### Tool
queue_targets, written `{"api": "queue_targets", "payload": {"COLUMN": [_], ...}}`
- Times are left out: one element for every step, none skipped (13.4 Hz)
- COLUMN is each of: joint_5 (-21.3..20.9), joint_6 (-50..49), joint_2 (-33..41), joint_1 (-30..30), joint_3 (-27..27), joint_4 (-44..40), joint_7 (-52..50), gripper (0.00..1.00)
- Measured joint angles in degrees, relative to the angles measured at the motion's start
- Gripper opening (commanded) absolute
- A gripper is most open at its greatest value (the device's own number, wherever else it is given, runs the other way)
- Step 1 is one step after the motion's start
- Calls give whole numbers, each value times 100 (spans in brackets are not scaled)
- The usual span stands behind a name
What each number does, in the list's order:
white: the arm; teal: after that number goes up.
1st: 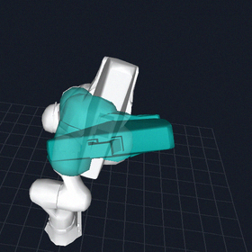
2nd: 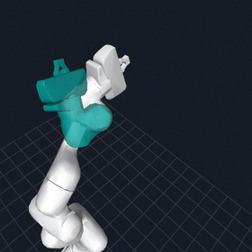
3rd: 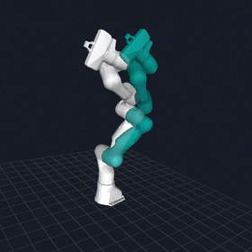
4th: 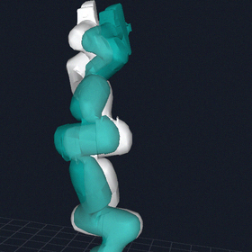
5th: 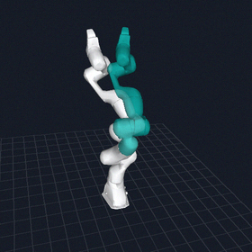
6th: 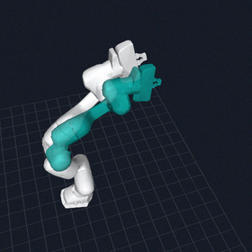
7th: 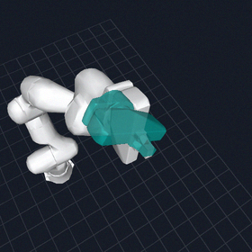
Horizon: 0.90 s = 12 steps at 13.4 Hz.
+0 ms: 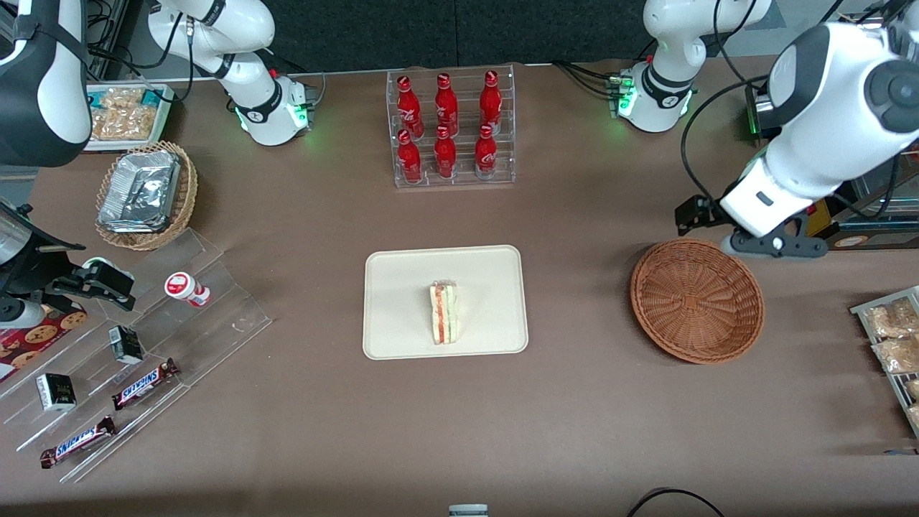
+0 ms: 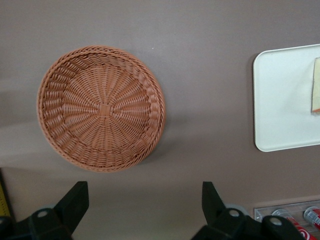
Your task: Place sandwich from basket to tray
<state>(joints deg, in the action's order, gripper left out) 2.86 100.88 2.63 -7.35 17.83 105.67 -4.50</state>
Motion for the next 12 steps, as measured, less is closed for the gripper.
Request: {"api": "queue_targets", "payload": {"joint_5": [-67,-99,-105,-106,-106,-106,-106,-106,-106,-106,-106,-118], "joint_6": [-24,-28,-28,-28,-28,-28,-28,-28,-28,-27,-25,-25], "joint_2": [80,129,154,165,170,171,171,171,165,154,146,144], "joint_1": [-3,-8,-26,-47,-57,-55,-55,-54,-52,-44,-27,22], "joint_3": [-57,-151,-235,-282,-298,-295,-286,-282,-281,-278,-272,-288], "joint_4": [6,7,2,-15,-36,-63,-97,-112,-112,-112,-111,-112], "joint_7": [132,316,453,525,540,540,540,540,541,541,541,541], "gripper": [100,100,100,100,100,100,100,100,100,100,100,100]}}
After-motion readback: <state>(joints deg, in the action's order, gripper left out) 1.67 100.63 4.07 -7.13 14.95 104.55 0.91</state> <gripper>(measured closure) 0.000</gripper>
